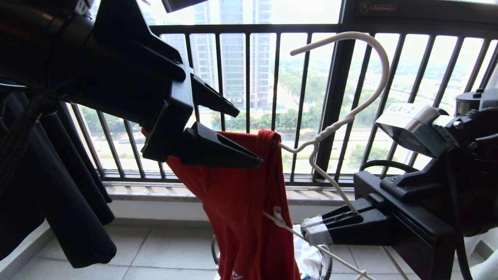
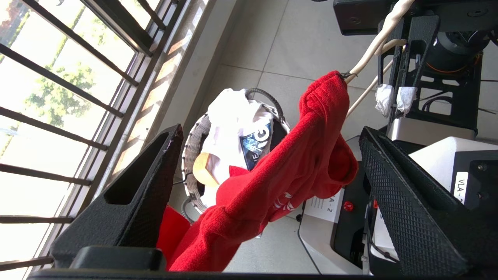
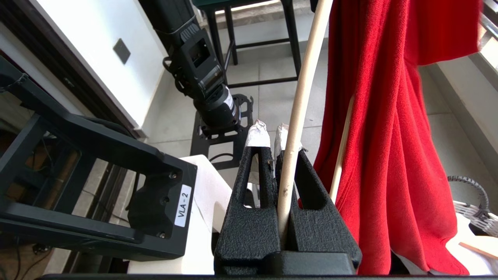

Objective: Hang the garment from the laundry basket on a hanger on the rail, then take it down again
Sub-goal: Hang the clothes on the clothes rack

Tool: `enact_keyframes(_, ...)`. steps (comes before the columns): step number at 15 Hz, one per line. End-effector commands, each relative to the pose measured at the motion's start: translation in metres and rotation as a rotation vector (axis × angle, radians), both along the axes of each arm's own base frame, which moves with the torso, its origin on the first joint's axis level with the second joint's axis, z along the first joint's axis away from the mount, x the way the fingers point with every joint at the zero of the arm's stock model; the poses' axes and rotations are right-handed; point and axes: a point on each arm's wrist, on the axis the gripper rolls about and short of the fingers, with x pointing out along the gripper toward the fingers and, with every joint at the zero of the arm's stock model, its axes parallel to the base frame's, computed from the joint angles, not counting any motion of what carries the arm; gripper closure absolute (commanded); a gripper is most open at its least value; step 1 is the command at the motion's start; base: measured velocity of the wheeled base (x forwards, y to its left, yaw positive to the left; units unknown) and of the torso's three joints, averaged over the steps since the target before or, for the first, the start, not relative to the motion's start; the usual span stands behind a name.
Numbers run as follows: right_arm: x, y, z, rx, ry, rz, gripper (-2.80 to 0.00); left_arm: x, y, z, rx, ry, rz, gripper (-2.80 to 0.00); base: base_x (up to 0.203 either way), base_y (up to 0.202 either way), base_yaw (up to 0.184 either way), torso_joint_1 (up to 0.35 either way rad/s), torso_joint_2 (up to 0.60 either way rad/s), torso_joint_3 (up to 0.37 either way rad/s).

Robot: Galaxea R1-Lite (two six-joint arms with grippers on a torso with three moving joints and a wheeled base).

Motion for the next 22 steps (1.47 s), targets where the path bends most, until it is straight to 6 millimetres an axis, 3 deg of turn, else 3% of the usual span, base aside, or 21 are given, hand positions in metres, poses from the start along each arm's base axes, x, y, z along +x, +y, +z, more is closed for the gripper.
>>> enact_keyframes(1, 0.001, 0.000, 0.000, 0.001, -0.001, 0.000, 0.00, -0.001, 0.001, 0.001, -0.005, 0.005, 0.003, -2.80, 0.000, 0.000, 0.000, 0.000, 0.00, 0.000)
enact_keyframes(5, 0.001, -0.002, 0.001, 0.004, -0.004, -0.007, 0.00, -0.018, 0.015, 0.004, 0.002, 0.012, 0.005, -2.80, 0.000, 0.000, 0.000, 0.000, 0.00, 0.000)
enact_keyframes(11, 0.001, -0.003, 0.001, 0.003, -0.003, -0.008, 0.00, -0.003, -0.006, -0.009, 0.014, 0.105, -0.033, -2.80, 0.000, 0.000, 0.000, 0.000, 0.00, 0.000)
enact_keyframes(22, 0.001, -0.009, 0.004, 0.014, -0.021, -0.031, 0.00, 0.010, -0.016, -0.013, -0.023, 0.180, 0.029, -2.80, 0.000, 0.000, 0.000, 0.000, 0.00, 0.000)
